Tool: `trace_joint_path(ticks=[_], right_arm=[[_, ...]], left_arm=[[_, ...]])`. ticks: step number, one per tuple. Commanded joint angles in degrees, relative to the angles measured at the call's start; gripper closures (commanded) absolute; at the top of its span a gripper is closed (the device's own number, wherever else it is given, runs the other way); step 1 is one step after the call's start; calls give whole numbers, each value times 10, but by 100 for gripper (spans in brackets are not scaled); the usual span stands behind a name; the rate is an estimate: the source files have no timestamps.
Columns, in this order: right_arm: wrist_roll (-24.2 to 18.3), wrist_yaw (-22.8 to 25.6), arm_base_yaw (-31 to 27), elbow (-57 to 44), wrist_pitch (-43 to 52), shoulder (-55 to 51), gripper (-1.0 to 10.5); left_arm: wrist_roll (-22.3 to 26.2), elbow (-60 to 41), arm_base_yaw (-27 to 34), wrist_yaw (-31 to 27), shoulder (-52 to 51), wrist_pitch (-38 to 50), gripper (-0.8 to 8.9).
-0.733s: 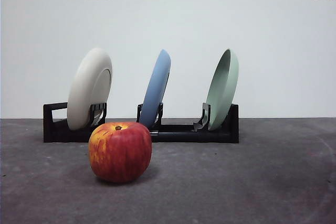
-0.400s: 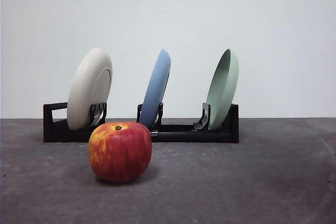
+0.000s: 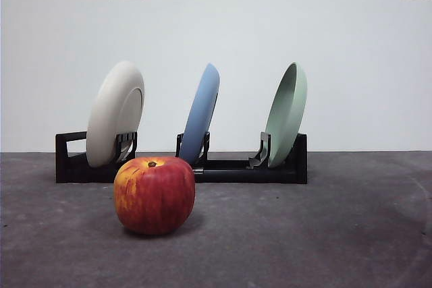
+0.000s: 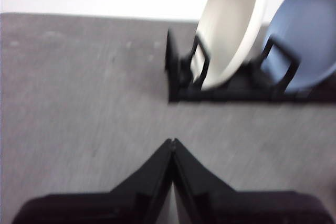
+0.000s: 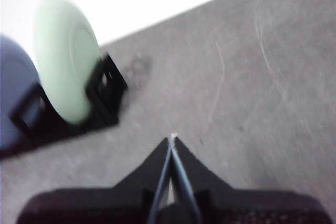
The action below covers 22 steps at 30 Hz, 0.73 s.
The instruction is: Take the blue plate from the plate rack,put the plate on the table,take the apple from the table,put the apple in the plate
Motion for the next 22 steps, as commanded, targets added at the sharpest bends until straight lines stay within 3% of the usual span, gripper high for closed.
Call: trace_joint_path(ticks=[1, 9, 12, 17, 22], right_arm=[[24, 1, -1, 49, -1, 3, 954], [18, -7, 0, 185, -35, 92, 954], [10, -24, 0, 252, -95, 155, 954], [-42, -28, 0, 362, -223, 277, 946], [-45, -28, 0, 451, -317, 384, 946]], left_arm=[[-41, 62, 2, 6, 10, 13, 819], [-43, 231, 2, 5, 152, 11, 819], [-43, 292, 2, 6, 233, -6, 819], [-43, 395, 2, 6, 370, -70, 818], [-43, 498, 2, 10, 499, -157, 818]])
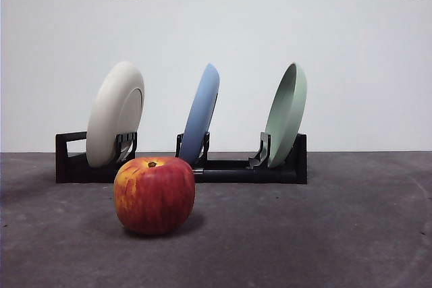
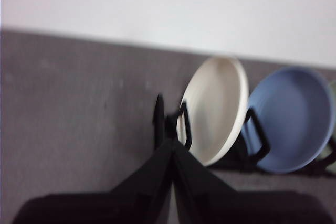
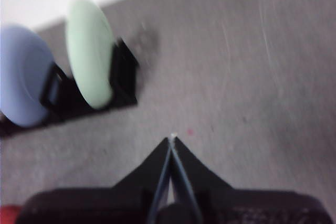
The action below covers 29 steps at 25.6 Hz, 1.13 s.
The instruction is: Take the blue plate from the plate rack,put the plate on the table,take the apple from the table,put the apple in the plate
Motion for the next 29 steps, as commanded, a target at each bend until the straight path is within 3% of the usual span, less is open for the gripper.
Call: trace_joint_path(ticks=[1, 5, 8, 12, 19, 22, 25, 27, 29], right_arm=[[-11, 0, 0, 37, -36, 50, 947], [-27, -4, 0, 68, -65, 112, 946], [-56, -64, 0, 90, -90, 171, 946], [-73, -129, 0, 99, -88, 224, 946], [-73, -129, 0, 99, -80, 254, 946], [-70, -129, 0, 100, -77, 254, 946], [-68, -129, 0, 99, -78, 254, 946], [-63, -129, 0, 99, -78, 254, 946], [-58, -129, 0, 99, -78, 254, 946]], left_arm=[[-2, 50, 2, 14, 62, -46, 818], [-2, 116, 2, 95, 144, -95, 818], [6, 177, -7, 180, 217, -119, 818], [12, 272, -59, 188, 304, -173, 818], [4, 485, -160, 192, 479, -225, 803], [-21, 582, -192, 192, 566, -250, 619], [-31, 643, -217, 192, 624, -251, 607], [-38, 664, -229, 187, 653, -236, 420], [-46, 666, -237, 180, 670, -212, 401]])
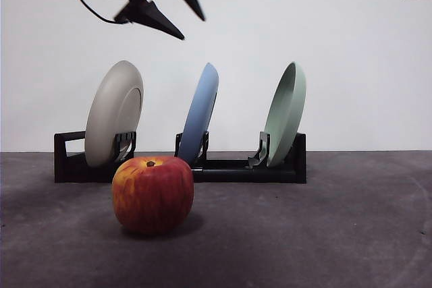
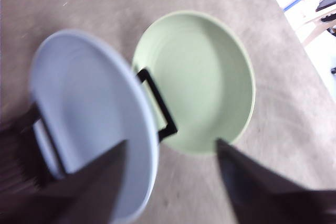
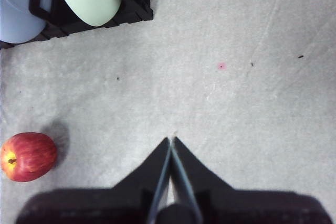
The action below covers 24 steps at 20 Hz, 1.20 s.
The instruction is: Take the blue plate from the plate rack,put the plate on the table,take the apple from the table,put the apple in the plate
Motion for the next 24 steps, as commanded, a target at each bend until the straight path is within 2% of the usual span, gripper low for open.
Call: trace_joint_path(ticks=[1, 7, 14, 17, 18, 22, 24], right_arm=[[11, -2, 0, 3, 0, 0, 946], [13, -2, 0, 3, -2, 0, 946], [18, 0, 0, 3, -5, 0, 945], [18, 0, 0, 3, -9, 0, 946], [18, 0, 0, 3, -9, 0, 946], [18, 0, 0, 3, -9, 0, 946], [18, 0, 0, 3, -9, 0, 946]], left_arm=[[-19, 2, -5, -5, 24, 26, 402], [-47, 2, -15, -12, 57, 67, 407], [-47, 2, -30, -42, 77, 43, 418], [-48, 2, -35, -59, 78, 43, 646], [-47, 2, -37, -59, 78, 44, 690], [-48, 2, -37, -59, 78, 38, 702], [-47, 2, -39, -59, 78, 38, 770]])
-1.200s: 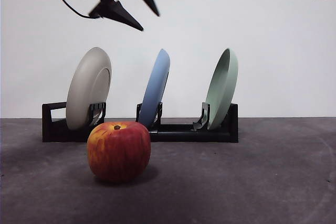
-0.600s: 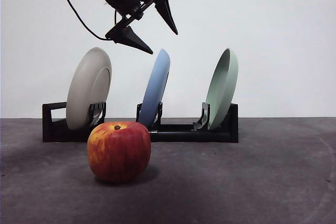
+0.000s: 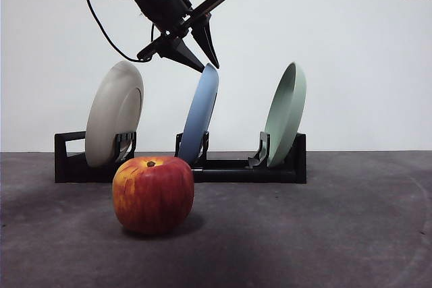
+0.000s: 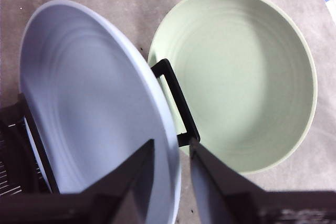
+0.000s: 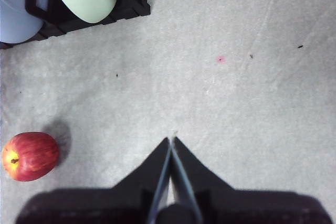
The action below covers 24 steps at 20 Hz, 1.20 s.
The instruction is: Take the blue plate from the plate rack,put the plate on the table,take the apple from the table,put the apple in the plate
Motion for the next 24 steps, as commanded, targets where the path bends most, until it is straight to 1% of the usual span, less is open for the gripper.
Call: trace_joint_path(ticks=[1, 2, 5, 8, 10, 12, 14, 17, 20, 24], right_arm=[[3, 0, 0, 3, 0, 0, 946], [3, 0, 0, 3, 0, 0, 946], [3, 0, 0, 3, -2, 0, 946], [3, 0, 0, 3, -4, 0, 946], [3, 0, 0, 3, -4, 0, 946], [3, 0, 0, 3, -4, 0, 946], [3, 0, 0, 3, -7, 0, 946], [2, 0, 0, 3, -17, 0, 946], [2, 0, 0, 3, -17, 0, 946], [2, 0, 0, 3, -19, 0, 946]], left_arm=[[-2, 1, -3, 1, 7, 0, 800], [-3, 1, -3, 1, 7, 0, 819], [-4, 1, -3, 7, 7, 0, 818], [-22, 1, -2, 13, 7, 0, 818], [-33, 1, 2, 38, 3, 0, 818], [-34, 1, 6, 68, -3, 0, 818], [-33, 1, 7, 82, -13, -1, 818], [-33, 1, 8, 87, -40, -5, 818], [-22, 2, 6, 87, -73, -5, 818], [-18, 1, -10, 89, -121, -15, 818]])
